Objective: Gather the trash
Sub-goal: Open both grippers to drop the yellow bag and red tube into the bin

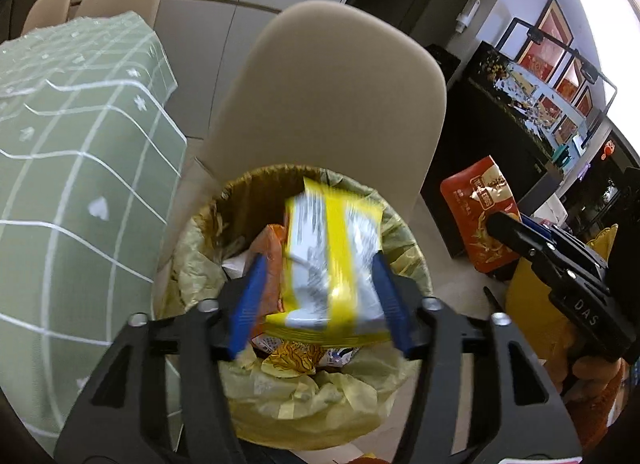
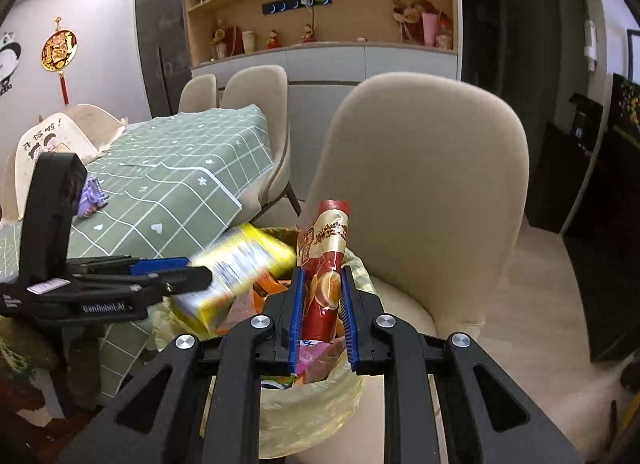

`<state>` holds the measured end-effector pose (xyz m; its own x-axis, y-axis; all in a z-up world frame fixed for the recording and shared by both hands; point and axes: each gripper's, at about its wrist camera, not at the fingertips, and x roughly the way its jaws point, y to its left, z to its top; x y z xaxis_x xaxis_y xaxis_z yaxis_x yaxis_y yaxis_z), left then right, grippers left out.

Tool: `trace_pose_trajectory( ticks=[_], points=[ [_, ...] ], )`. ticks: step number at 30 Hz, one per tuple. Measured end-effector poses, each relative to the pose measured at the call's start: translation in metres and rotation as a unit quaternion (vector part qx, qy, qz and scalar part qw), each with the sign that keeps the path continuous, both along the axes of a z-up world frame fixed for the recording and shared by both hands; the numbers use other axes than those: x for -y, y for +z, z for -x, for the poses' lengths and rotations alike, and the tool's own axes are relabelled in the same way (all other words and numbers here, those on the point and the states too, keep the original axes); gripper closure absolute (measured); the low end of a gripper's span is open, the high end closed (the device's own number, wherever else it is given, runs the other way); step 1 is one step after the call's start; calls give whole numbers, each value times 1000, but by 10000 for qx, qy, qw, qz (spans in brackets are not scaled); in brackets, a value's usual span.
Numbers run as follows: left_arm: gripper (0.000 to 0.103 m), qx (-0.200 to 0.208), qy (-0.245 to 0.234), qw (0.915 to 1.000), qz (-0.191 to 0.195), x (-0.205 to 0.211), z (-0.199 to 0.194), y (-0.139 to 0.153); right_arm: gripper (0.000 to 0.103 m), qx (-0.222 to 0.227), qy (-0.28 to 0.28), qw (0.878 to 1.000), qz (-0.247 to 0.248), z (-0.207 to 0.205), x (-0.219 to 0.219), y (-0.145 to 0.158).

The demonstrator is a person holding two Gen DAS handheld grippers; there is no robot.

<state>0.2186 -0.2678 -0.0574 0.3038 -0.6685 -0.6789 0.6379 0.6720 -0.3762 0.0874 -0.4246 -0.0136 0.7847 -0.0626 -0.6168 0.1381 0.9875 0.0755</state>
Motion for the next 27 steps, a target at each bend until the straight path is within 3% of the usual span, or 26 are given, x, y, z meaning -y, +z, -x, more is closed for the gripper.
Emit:
trace_pose_trajectory(
  ticks=[4, 9, 15, 19, 24, 26, 27],
  points=[
    [42, -185, 133, 9997, 52, -7, -4, -4, 85, -82, 216, 9994, -256, -15, -5, -16],
    [41, -11, 449, 9988, 212, -35, -2, 18, 85, -308, 565, 9960, -622, -47, -22, -43],
    [41, 184, 591, 9976, 310, -66, 8, 43, 85, -1289, 721, 9879, -469, -88, -44, -101],
    [40, 305, 603, 9972, 332, -84, 14, 54, 84, -1417, 623, 9866, -520, -92, -44, -113],
    [40, 317, 683, 9963, 426, -107, 19, 63, 75, -1277, 522, 9884, -635, -88, -48, -101],
    [40, 320, 745, 9956, 473, -117, 19, 66, 52, -1190, 484, 9905, -483, -83, -52, -92],
    [40, 343, 791, 9950, 503, -124, 20, 69, 51, -1098, 433, 9923, -365, -78, -53, -86]
  ],
)
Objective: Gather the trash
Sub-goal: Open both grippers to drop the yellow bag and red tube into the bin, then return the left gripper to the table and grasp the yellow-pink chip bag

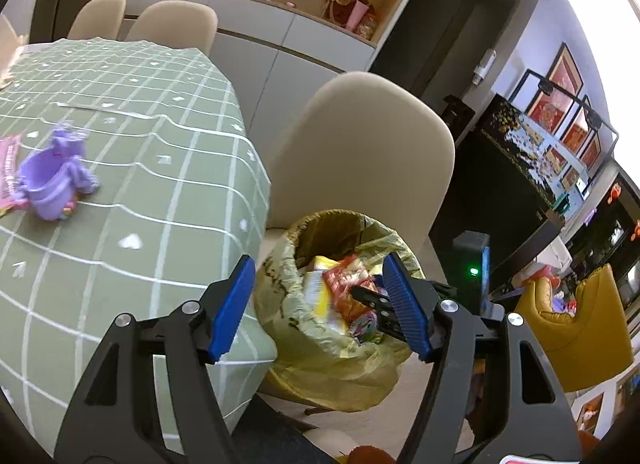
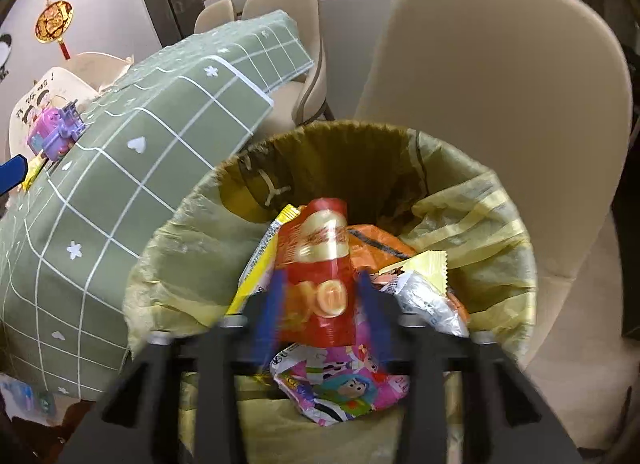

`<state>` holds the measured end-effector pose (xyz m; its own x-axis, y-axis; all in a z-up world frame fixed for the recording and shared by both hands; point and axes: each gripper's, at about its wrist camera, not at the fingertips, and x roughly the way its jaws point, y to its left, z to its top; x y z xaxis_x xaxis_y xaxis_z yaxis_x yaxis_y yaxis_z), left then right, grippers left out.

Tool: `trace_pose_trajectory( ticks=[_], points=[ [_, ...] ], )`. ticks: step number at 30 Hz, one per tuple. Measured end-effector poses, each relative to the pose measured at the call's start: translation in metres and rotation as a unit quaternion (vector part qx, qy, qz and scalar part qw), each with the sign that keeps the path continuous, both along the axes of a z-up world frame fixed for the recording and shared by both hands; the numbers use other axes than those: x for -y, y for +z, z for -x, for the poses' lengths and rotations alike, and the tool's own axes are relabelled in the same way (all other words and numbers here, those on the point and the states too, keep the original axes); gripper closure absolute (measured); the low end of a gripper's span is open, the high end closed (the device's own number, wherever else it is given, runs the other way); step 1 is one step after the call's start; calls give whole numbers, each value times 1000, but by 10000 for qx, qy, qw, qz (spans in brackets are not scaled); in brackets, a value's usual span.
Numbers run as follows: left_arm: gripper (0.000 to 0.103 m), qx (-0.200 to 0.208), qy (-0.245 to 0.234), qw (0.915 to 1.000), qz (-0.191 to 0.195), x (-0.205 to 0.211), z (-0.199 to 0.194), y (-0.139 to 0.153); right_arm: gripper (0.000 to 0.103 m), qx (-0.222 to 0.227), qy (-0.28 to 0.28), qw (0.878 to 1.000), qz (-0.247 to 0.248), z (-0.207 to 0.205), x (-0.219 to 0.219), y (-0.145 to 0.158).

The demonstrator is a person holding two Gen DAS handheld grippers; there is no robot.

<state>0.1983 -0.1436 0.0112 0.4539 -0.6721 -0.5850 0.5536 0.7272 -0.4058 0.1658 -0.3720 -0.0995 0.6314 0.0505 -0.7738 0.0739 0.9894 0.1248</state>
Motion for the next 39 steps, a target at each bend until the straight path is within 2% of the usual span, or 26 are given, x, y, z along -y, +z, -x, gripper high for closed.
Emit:
trace_pose_trajectory(
  ticks=[2, 6, 10, 13, 16, 17, 19, 21, 22, 23, 26, 31, 32, 34, 36, 38, 39],
  points=[
    [40, 76, 100, 9999, 34, -16, 2, 5, 51, 114, -97, 9996, 247, 5, -5, 12],
    [40, 276, 300, 9992, 24, -49, 6, 18, 51, 303, -199, 9991, 227, 17, -7, 37],
    [40, 616, 573, 9965, 6, -93, 6, 31, 51, 605, 23, 9978, 254, 24, -34, 68],
    [40, 866, 1034, 9908, -49, -138, -5, 42, 50, 903, 319, 9948, 340, 29, -65, 95],
    [34, 1053, 1569, 9807, -507, -179, -29, 46, 50, 1035, 585, 9922, 363, 27, -95, 113],
    [34, 1156, 1802, 9726, -909, -195, -44, 44, 50, 1061, 741, 9910, 328, 23, -109, 119],
    [34, 1255, 2131, 9598, -1329, -217, -63, 37, 50, 1115, 958, 9888, 267, 17, -133, 127],
    [34, 1111, 2542, 9497, -1450, -245, -83, 26, 50, 1197, 1139, 9860, 224, 12, -157, 133],
    [34, 979, 2637, 9505, -1323, -258, -87, 21, 50, 1244, 1248, 9841, 196, 10, -169, 136],
    [34, 703, 2655, 9551, -1109, -272, -94, 15, 50, 1303, 1382, 9817, 155, 7, -183, 138],
    [34, 343, 2570, 9611, -948, -285, -100, 6, 50, 1379, 1671, 9761, 145, -8, -225, 140],
    [34, 108, 2388, 9620, -1322, -274, -109, -11, 50, 1114, 2022, 9730, -68, -39, -278, 132],
    [35, 19, 2375, 9615, -1379, -272, -112, -16, 51, 1037, 2109, 9719, -106, -46, -288, 130],
    [47, -169, 2360, 9616, -1392, -267, -113, -25, 51, 892, 2233, 9706, -107, -55, -305, 125],
    [72, -353, 2469, 9596, -1304, -273, -115, -28, 51, 733, 2344, 9693, -81, -65, -323, 119],
    [85, -502, 2557, 9593, -1090, -283, -117, -30, 51, 605, 2377, 9694, -49, -74, -337, 113],
    [88, -536, 2593, 9593, -980, -288, -116, -30, 51, 536, 2385, 9696, -65, -79, -340, 111]
  ],
)
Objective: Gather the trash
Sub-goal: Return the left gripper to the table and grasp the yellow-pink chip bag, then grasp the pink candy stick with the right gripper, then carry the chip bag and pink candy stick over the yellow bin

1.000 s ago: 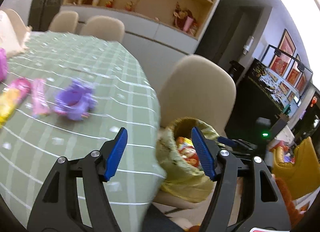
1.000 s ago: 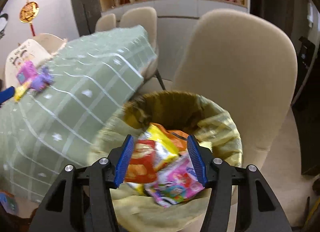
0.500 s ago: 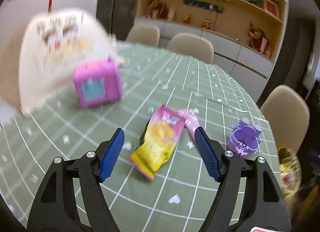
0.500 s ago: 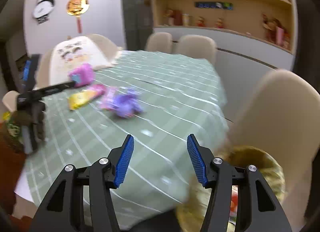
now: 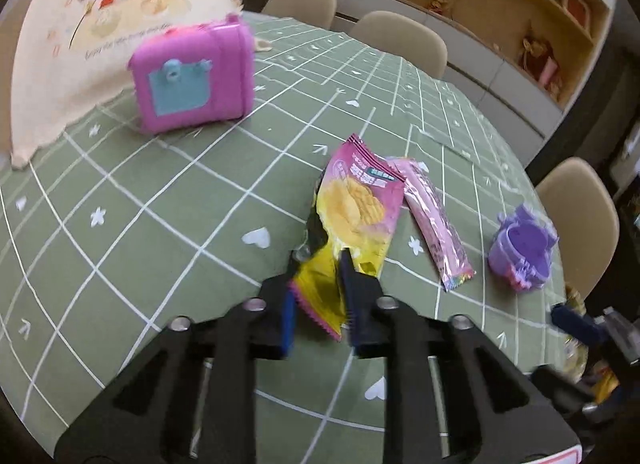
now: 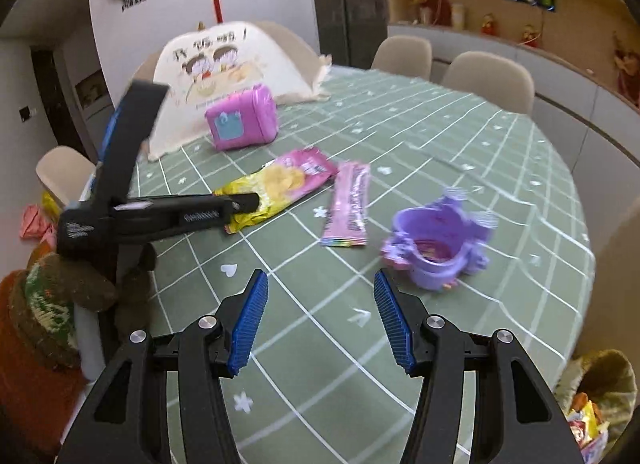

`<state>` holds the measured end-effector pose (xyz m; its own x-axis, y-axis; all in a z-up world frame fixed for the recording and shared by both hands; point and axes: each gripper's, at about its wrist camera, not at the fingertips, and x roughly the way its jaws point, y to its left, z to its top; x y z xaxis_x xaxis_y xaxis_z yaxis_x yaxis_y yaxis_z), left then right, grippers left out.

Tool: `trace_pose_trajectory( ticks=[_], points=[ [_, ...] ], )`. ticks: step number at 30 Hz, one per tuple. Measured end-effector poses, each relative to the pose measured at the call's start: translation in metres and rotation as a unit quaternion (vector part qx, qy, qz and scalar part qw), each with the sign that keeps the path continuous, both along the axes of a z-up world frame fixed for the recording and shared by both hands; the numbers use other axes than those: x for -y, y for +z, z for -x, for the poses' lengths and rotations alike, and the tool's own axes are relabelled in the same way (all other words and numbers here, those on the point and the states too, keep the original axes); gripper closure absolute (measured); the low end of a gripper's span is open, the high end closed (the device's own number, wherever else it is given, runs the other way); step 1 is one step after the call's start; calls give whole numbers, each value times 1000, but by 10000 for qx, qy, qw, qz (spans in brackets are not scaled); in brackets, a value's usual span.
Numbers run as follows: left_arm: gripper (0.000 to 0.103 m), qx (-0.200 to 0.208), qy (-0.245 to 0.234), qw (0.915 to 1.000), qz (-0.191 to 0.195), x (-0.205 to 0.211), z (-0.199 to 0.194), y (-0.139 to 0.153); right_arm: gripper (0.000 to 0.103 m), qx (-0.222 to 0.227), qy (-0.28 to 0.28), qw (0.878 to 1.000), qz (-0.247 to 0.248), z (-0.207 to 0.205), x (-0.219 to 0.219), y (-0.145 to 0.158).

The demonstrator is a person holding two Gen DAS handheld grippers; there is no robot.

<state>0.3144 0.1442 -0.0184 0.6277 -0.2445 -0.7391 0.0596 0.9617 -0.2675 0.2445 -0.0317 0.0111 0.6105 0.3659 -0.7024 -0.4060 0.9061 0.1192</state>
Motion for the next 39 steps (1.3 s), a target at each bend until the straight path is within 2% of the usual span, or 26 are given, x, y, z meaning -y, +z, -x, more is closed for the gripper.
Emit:
trace_pose_trajectory(
  ticks=[5, 8, 15, 21, 22, 23, 25, 27, 29, 31, 34, 36, 39],
  points=[
    [92, 347, 493, 9982, -10, -25, 10, 15, 51, -62, -94, 9996, 249, -26, -23, -11],
    [92, 392, 648, 9969, 215, -40, 15, 20, 51, -42, -204, 9983, 537, -40, -34, -17],
    [92, 363, 679, 9968, 208, -44, 14, 21, 51, -367, -549, 9961, 584, -92, -42, -27],
    [92, 379, 746, 9963, 212, -47, 11, 22, 51, -330, -633, 9950, 705, -115, -44, -32],
    [92, 383, 768, 9961, 212, -48, 11, 22, 51, -339, -609, 9950, 720, -115, -44, -32],
    [92, 381, 782, 9960, 219, -49, 12, 22, 55, -352, -564, 9951, 735, -113, -44, -32],
    [92, 356, 787, 9960, 225, -50, 11, 21, 71, -398, -419, 9961, 672, -107, -42, -32],
    [92, 336, 752, 9963, 245, -49, 11, 19, 73, -315, -390, 9959, 748, -97, -42, -31],
    [92, 330, 699, 9967, 266, -47, 11, 18, 81, -144, -267, 9963, 807, -81, -41, -27],
    [92, 374, 669, 9967, 268, -45, 12, 19, 84, -24, -192, 9966, 798, -67, -38, -22],
    [92, 494, 676, 9959, 343, -45, 18, 21, 85, 134, -110, 9984, 535, -41, -25, -6],
    [92, 604, 641, 9948, 516, -44, 24, 25, 85, 253, -101, 9990, 360, -22, -11, 8],
    [92, 847, 684, 9929, 476, -37, 38, 36, 85, 420, -217, 9988, 135, 7, 17, 25]
  ],
)
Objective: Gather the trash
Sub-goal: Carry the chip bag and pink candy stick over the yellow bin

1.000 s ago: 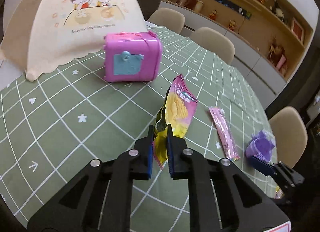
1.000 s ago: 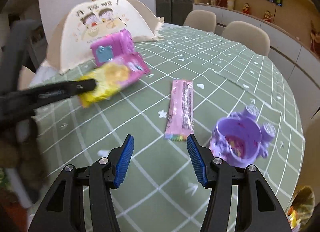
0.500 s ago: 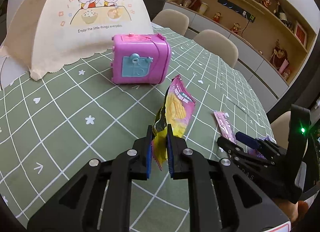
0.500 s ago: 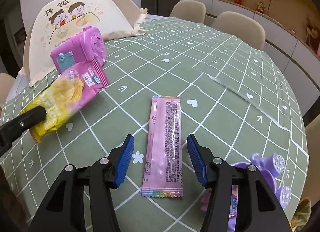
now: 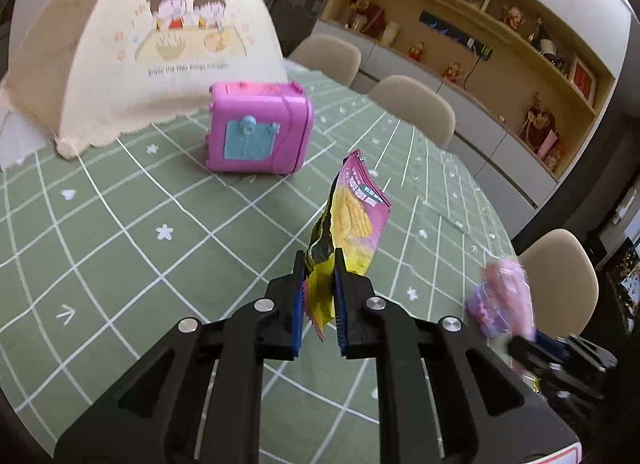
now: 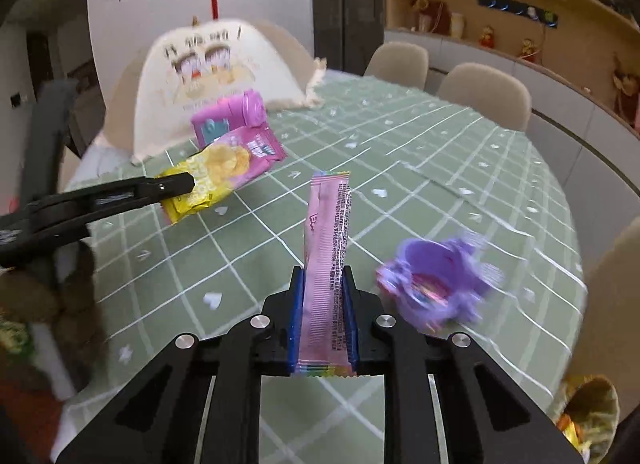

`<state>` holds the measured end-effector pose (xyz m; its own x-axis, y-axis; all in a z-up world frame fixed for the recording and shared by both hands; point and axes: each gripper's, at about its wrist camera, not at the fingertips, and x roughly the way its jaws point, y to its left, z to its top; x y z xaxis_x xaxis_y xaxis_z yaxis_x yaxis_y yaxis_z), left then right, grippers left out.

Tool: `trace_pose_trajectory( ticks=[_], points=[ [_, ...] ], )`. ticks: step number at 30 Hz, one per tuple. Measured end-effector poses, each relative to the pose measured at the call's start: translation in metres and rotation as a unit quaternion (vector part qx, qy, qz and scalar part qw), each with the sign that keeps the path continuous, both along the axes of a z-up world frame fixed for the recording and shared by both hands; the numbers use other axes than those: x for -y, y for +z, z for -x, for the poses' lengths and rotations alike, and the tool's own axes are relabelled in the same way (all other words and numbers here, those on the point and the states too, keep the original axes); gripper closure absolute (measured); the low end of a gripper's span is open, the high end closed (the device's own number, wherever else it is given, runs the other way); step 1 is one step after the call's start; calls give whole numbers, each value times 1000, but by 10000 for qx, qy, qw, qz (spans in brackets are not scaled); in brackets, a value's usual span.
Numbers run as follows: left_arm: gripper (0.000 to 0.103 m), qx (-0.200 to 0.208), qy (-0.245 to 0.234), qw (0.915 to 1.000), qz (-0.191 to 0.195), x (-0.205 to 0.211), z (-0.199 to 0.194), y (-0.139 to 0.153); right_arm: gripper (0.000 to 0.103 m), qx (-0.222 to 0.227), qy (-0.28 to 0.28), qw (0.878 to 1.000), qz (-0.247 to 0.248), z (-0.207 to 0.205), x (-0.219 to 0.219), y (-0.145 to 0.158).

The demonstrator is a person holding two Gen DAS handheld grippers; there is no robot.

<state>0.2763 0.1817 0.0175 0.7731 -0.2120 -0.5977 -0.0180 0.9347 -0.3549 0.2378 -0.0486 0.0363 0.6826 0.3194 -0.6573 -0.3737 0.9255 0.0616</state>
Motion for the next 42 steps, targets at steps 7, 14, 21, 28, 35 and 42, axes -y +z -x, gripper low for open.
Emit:
trace_pose_trajectory(
  ticks=[7, 14, 21, 28, 35, 42],
  points=[
    [92, 650, -611, 9956, -303, 70, 53, 38, 85, 349, -523, 9978, -218, 51, 84, 17],
    [92, 674, -1752, 9810, -492, 191, 85, 44, 85, 592, -1392, 9880, -311, 106, 189, 10],
    [92, 458, -2596, 9622, -682, 302, 104, 18, 85, 559, -2143, 9742, -434, 146, 279, -14],
    [92, -64, -3253, 9447, -410, 375, 101, -26, 85, 541, -2543, 9646, -448, 164, 330, -32],
    [92, -526, -3492, 9353, -216, 414, 77, -73, 85, 246, -2657, 9629, -402, 149, 346, -61],
    [63, -775, -3553, 9315, 57, 421, 60, -97, 85, 3, -2626, 9641, -389, 134, 350, -85]
  ],
)
